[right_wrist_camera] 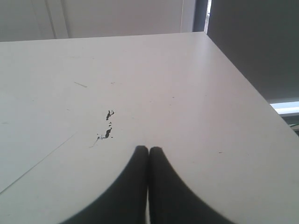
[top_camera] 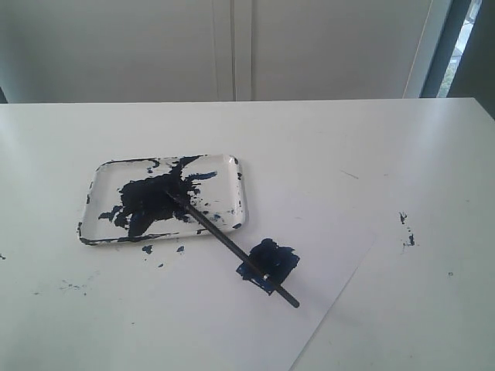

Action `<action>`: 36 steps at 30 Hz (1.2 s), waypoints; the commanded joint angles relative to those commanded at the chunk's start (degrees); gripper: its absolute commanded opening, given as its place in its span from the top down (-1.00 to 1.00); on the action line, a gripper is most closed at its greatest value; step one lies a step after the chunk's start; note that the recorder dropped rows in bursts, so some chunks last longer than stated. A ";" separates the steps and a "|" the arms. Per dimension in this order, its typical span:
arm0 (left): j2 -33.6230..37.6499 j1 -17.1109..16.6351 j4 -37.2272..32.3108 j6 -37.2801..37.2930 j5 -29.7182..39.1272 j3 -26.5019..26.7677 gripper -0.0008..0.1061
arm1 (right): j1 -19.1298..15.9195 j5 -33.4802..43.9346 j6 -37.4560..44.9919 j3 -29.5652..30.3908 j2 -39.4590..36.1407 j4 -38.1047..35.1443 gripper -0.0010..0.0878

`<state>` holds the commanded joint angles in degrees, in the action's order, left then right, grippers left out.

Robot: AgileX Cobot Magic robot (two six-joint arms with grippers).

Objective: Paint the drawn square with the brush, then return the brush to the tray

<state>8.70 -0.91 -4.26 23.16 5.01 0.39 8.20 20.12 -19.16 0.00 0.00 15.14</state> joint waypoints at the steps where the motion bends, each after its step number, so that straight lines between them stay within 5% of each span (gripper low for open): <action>1: -0.81 0.00 0.35 0.17 -0.01 -0.39 0.81 | 0.00 0.00 0.00 0.00 0.00 0.00 0.98; 14: -7.99 -0.09 0.35 -2.42 8.73 -0.39 0.81 | 0.00 0.00 0.00 0.00 0.00 0.00 0.98; 36: -8.70 -0.09 0.35 -15.69 9.63 -0.39 0.81 | 0.00 0.00 0.00 0.00 0.00 0.00 0.98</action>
<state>0.00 -1.00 -3.91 7.47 14.64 0.00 8.20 20.12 -19.16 0.00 0.00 15.14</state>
